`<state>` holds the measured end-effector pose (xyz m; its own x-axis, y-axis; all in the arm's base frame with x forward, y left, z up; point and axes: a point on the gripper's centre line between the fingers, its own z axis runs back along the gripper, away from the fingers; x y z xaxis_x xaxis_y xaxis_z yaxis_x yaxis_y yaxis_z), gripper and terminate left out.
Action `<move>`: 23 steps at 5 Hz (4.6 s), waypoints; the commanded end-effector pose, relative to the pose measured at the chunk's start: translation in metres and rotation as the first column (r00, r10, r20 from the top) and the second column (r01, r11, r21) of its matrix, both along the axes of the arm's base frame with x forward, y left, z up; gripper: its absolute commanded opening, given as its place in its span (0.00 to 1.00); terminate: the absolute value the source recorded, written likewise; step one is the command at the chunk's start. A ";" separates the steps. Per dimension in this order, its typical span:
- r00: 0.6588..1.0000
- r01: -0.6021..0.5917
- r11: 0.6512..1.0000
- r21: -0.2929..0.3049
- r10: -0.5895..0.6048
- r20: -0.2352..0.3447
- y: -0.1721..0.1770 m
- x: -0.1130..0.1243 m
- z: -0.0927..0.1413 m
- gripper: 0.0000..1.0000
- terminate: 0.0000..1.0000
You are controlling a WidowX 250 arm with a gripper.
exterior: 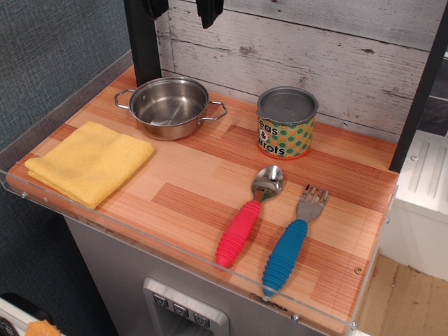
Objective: Move yellow cloth next to red spoon
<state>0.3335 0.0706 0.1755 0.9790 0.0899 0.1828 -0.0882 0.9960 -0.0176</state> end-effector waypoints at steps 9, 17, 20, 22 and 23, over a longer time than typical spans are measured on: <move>0.970 0.188 0.965 0.184 -0.153 -0.191 0.113 -0.063 -0.124 0.00 0.00; 0.975 0.121 0.988 0.101 -0.099 -0.201 0.064 -0.073 -0.165 0.00 0.00; 0.979 0.051 0.998 0.029 -0.044 -0.200 0.011 -0.070 -0.162 0.00 0.00; 0.978 0.066 0.997 0.030 -0.058 -0.201 -0.009 -0.067 -0.165 0.00 0.00; 0.978 0.085 0.995 0.047 -0.074 -0.197 -0.016 -0.067 -0.167 0.00 0.00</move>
<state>0.2653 0.0574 0.0065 0.9997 0.0199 -0.0147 -0.0191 0.9985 0.0507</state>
